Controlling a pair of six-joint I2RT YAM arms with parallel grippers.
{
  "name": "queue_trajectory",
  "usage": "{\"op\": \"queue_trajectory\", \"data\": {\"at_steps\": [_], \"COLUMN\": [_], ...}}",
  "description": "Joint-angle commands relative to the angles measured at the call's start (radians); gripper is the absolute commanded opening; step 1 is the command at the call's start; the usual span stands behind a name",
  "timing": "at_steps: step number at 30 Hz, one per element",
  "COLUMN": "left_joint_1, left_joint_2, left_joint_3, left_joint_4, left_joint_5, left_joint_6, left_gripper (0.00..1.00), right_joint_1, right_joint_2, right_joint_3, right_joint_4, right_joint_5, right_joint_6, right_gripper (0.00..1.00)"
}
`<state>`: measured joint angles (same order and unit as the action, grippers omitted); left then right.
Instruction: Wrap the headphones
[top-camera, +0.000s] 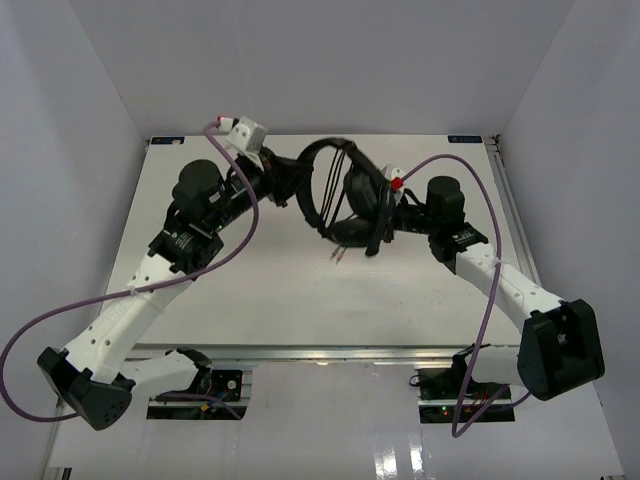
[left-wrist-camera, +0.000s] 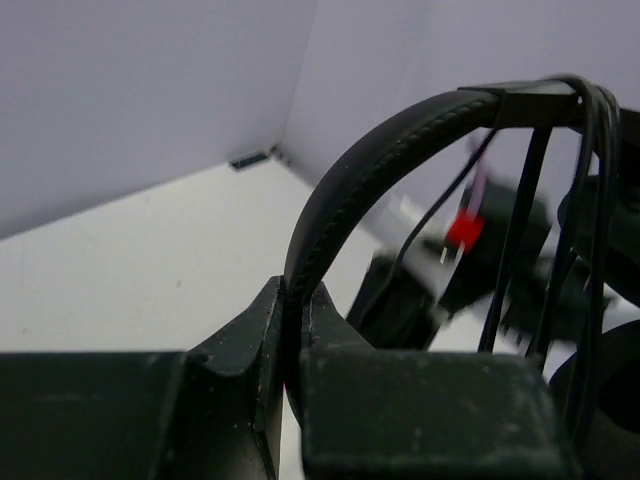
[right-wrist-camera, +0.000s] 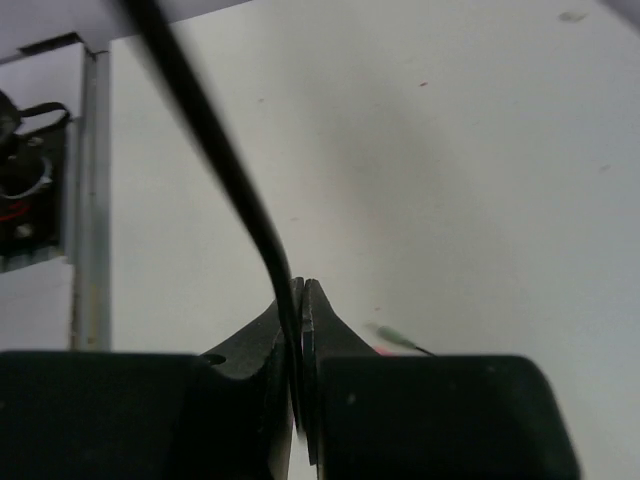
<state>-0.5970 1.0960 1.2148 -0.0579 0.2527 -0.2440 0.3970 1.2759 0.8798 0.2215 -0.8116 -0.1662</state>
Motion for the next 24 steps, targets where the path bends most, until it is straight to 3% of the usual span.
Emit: {"op": "queue_trajectory", "data": {"at_steps": [1,3,7,12,17,24], "left_joint_1": [-0.007,-0.009,-0.01,-0.001,0.052,0.095], "left_joint_2": [0.09,0.12,0.194,0.275,0.362,0.436], "left_joint_3": [0.217,0.259,0.305,0.322,0.294,0.139], "left_joint_4": [0.184,0.188,0.178,0.144,0.031,-0.04], "left_joint_5": [-0.25,-0.315,-0.585,-0.905,-0.987,-0.976], "left_joint_6": [-0.316,-0.335,-0.309,-0.185,-0.077,0.021], "left_gripper": [0.0,0.0,0.0,0.0,0.0,0.0], "right_joint_1": [0.012,0.023,0.054,0.093,0.111,0.128], "right_joint_2": [0.024,0.012,-0.046,-0.128,-0.154,-0.176], "right_joint_3": [-0.147,-0.171,-0.242,-0.269,-0.221,-0.1], "right_joint_4": [0.442,0.49,0.566,0.429,0.27,0.033], "right_joint_5": [-0.235,-0.243,-0.248,-0.243,-0.224,-0.15], "right_joint_6": [0.438,0.481,0.507,0.36,0.265,0.073], "right_gripper": [0.08,0.08,0.08,0.08,0.08,0.08]}}
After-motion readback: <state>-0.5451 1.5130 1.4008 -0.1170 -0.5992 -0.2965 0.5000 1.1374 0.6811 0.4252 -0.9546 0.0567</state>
